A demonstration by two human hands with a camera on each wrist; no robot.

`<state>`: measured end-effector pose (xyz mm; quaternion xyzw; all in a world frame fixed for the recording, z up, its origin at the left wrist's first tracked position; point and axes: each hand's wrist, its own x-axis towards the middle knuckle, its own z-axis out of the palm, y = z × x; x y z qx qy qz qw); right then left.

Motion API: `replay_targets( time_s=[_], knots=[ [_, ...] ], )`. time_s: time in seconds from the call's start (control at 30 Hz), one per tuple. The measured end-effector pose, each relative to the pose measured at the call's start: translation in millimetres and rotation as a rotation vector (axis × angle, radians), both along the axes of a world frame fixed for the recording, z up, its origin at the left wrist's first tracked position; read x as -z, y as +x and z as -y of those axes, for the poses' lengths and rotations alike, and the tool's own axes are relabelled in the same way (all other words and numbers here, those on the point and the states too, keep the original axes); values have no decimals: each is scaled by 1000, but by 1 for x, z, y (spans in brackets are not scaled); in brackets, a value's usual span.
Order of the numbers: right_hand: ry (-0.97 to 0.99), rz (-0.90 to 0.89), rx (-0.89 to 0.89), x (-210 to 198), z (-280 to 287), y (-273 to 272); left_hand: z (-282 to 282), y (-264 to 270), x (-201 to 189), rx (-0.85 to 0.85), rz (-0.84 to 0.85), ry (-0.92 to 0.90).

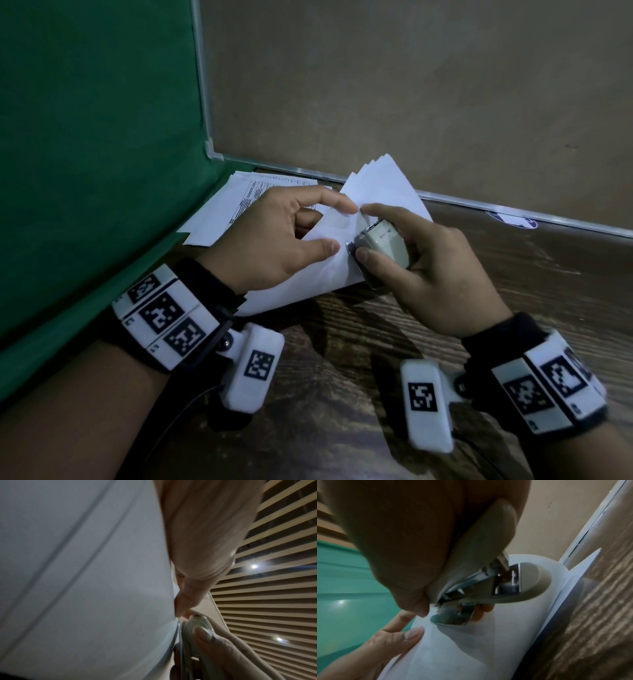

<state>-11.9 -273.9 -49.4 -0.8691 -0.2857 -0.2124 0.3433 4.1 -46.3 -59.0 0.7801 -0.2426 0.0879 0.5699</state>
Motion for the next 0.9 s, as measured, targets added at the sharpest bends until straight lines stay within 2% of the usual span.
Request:
replay_targets(
  time_s=[0.9],
  knots=[
    [-82, 2, 40, 2, 2, 2, 14, -12, 0, -4, -23, -28]
  ],
)
